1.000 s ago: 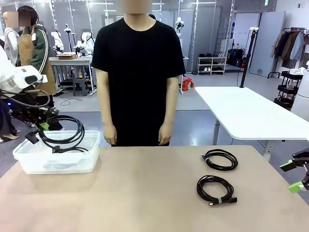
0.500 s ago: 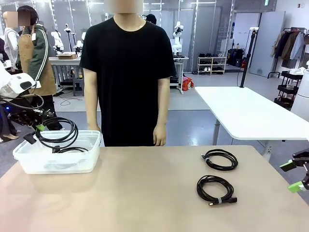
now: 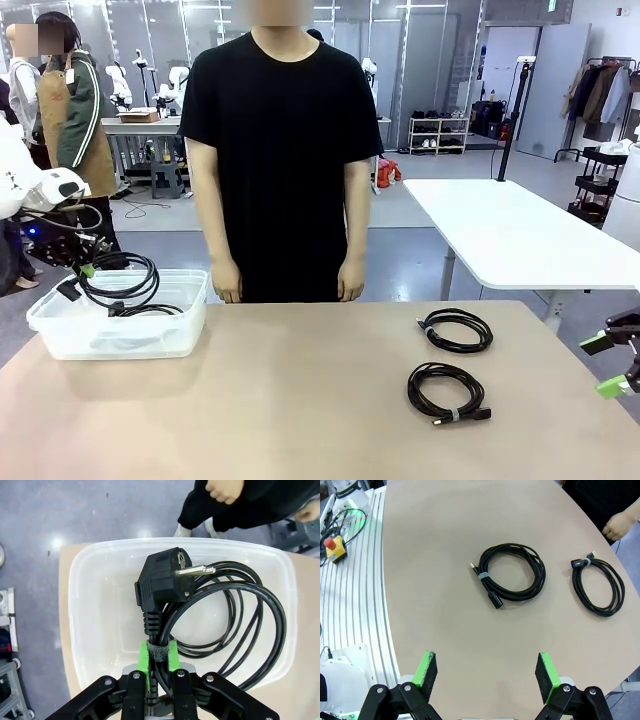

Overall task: Organize and store the cables.
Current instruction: Place the Power Cable into the Organizing box, then place the USB Extension Cable into the Organizing box.

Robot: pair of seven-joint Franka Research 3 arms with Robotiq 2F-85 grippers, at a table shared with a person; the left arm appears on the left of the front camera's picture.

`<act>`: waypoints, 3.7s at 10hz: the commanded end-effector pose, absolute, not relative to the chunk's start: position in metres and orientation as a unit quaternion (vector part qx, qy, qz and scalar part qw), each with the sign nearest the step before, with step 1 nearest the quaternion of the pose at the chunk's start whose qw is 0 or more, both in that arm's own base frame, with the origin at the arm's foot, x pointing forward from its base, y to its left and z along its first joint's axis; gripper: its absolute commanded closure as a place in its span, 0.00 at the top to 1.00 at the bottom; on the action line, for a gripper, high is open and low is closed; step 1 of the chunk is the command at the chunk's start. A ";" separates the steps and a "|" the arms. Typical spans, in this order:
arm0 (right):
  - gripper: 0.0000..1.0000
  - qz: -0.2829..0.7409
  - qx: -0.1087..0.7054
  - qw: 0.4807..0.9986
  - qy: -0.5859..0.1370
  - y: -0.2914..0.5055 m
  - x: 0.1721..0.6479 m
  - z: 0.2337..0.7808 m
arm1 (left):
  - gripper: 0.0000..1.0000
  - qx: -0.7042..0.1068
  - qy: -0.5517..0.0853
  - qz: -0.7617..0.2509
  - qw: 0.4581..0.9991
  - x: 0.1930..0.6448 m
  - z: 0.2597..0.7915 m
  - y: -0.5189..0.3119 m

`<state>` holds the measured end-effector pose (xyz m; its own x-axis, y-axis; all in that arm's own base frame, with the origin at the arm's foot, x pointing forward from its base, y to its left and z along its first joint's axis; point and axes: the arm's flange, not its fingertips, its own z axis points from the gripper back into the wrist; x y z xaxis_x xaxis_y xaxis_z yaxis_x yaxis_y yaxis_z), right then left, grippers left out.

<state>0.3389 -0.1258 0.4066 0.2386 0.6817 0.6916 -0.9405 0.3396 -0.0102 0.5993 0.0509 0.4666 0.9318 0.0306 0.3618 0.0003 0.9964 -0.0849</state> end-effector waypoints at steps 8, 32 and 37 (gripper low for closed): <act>1.00 0.536 0.214 0.754 -0.314 -0.126 0.341 0.407 | 0.50 -0.012 -0.114 0.044 0.992 0.634 0.403 0.038; 1.00 0.536 0.214 0.754 -0.314 -0.126 0.341 0.407 | 1.00 -0.014 -0.135 0.049 0.990 0.626 0.413 0.042; 1.00 0.536 0.214 0.754 -0.314 -0.126 0.341 0.407 | 1.00 -0.014 -0.135 0.049 0.990 0.626 0.413 0.042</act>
